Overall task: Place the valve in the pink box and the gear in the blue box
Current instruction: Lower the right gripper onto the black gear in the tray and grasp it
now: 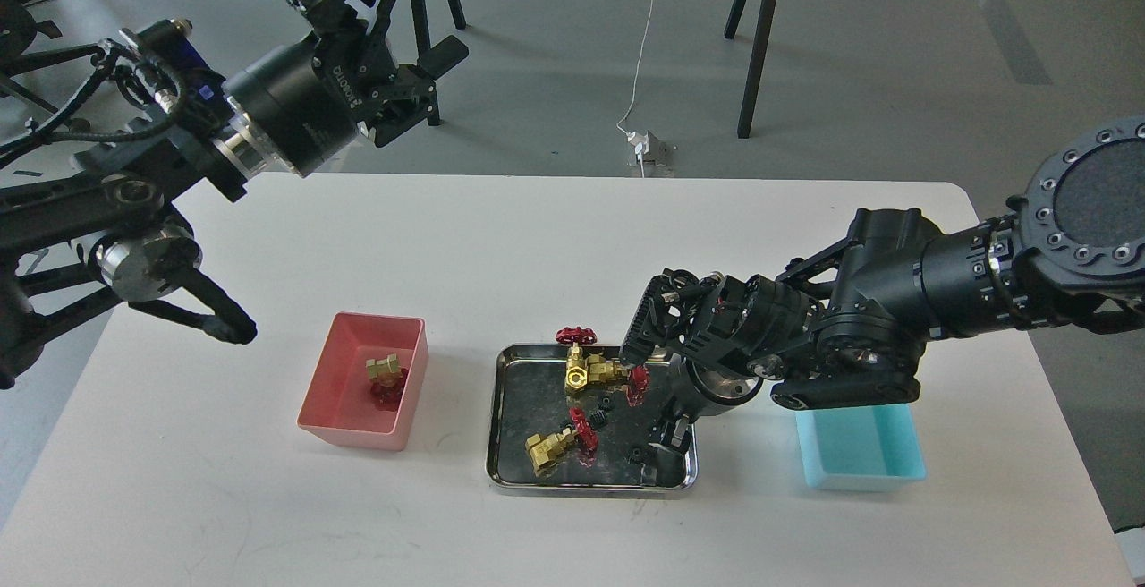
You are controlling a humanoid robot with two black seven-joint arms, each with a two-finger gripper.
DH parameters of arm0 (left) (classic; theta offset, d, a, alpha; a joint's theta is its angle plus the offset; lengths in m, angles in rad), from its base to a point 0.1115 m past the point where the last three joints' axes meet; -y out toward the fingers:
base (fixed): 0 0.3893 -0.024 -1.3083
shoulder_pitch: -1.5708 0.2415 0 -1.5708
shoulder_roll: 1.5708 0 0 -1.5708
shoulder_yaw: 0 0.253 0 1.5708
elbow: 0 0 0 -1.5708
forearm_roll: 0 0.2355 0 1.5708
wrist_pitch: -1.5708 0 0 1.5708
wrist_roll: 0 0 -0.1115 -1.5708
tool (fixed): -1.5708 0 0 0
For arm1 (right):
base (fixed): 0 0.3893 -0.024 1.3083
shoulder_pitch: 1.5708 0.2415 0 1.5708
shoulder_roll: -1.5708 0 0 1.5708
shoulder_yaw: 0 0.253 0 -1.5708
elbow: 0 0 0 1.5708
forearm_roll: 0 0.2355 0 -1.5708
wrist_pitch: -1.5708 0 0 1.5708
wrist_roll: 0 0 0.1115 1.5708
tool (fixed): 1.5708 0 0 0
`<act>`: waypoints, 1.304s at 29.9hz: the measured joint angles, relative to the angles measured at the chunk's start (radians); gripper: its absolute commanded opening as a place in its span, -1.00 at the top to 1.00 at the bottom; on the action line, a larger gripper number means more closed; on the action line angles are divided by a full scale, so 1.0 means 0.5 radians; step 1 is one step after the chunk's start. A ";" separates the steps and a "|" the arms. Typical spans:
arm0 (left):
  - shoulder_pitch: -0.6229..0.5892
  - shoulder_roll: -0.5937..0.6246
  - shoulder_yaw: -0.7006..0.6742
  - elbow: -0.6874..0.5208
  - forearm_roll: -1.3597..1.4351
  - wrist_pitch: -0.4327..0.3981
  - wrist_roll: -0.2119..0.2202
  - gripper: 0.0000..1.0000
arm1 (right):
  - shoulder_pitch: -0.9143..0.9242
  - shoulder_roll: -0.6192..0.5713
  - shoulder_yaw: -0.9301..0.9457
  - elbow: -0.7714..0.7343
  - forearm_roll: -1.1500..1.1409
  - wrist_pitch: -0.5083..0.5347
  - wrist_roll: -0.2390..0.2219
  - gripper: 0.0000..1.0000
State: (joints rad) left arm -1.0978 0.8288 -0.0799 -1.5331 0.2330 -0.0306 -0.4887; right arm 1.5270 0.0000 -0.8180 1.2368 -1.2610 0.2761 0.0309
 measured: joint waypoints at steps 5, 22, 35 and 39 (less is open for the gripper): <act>0.003 -0.055 -0.028 0.033 0.003 0.000 0.000 -0.94 | -0.027 0.000 0.041 0.010 0.116 -0.024 0.007 -0.29; 0.137 -0.148 -0.101 0.087 0.013 -0.001 0.000 -0.97 | -0.186 0.000 0.030 -0.007 0.129 -0.178 0.012 -0.23; 0.233 -0.169 -0.178 0.088 0.022 -0.003 0.000 -0.97 | -0.257 0.000 -0.015 -0.019 0.129 -0.365 0.012 -0.06; 0.240 -0.177 -0.178 0.098 0.022 -0.003 0.000 -0.97 | -0.258 0.000 -0.017 -0.019 0.125 -0.367 0.010 0.09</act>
State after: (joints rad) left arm -0.9777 0.7404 -0.1690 -1.4841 0.2440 -0.0322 -0.4887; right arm 1.3980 0.0001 -0.8267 1.2271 -1.1987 0.0928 0.0357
